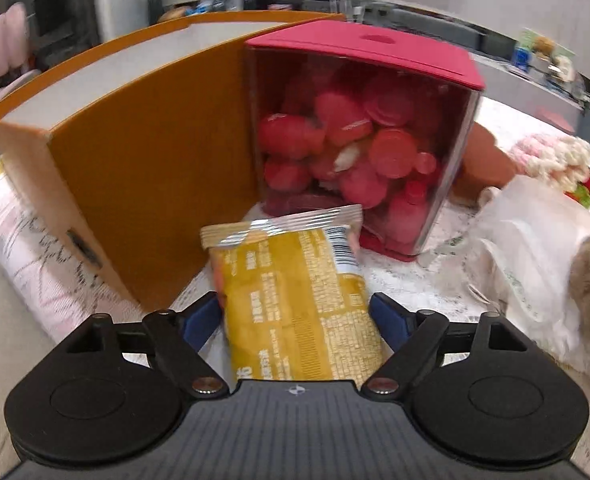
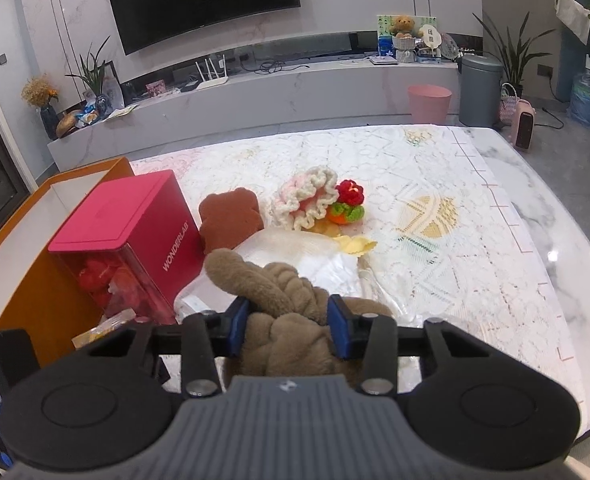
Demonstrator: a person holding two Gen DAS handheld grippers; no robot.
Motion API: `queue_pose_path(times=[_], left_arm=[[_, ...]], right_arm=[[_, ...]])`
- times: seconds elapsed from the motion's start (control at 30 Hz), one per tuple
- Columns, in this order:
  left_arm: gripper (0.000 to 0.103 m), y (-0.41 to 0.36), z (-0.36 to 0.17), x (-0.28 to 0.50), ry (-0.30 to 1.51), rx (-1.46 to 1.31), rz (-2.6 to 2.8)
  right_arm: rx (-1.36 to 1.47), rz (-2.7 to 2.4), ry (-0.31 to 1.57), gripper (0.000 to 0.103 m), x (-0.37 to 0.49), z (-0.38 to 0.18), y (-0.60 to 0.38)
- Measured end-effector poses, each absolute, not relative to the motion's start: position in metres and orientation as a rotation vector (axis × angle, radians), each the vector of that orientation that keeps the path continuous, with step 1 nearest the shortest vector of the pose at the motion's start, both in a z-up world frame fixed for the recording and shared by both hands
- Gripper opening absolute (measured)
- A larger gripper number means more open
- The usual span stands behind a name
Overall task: Organize soft objects
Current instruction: 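Lift the bear with the right gripper while the left gripper grasps the yellow snack packet, then carry the bear and snack packet over the orange box and release both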
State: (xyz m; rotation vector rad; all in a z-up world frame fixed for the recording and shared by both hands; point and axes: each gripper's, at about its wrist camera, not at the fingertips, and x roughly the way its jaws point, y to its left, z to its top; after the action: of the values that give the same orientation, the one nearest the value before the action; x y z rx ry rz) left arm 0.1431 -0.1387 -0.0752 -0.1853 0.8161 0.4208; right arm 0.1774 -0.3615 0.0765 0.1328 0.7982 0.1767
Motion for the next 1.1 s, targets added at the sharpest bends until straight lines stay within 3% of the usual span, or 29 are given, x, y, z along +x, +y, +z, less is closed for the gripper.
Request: queue_pose_path(times=[0.13,0.37,0.53,0.83,0.97,1.1], left_arm=[[0.074,-0.134,-0.073,0.136,0.812,-0.181,0.371],[0.068,-0.131,-0.062,0.118,0.827,-0.176,0.285],[0.067,-0.134,-0.057,0.109,0.812,-0.163,0.198],[0.065,-0.142,-0.038,0.104,0.748,-0.115,0.109],[0.065,-0.141,-0.026,0.104,0.723,-0.119,0.082],[0.065,-0.139,-0.013,0.104,0.693,-0.134,-0.003]], right_arm=[[0.117,0.184,0.800,0.031,0.180,0.074,-0.357],[0.076,0.178,0.799,0.033,0.181,0.065,-0.356],[0.068,0.159,0.812,0.063,0.184,0.061,-0.362],[-0.019,0.258,0.898,0.076,0.194,0.031,-0.346],[-0.109,0.257,0.913,0.074,0.192,0.017,-0.335],[-0.110,0.257,0.934,0.062,0.190,0.011,-0.336]])
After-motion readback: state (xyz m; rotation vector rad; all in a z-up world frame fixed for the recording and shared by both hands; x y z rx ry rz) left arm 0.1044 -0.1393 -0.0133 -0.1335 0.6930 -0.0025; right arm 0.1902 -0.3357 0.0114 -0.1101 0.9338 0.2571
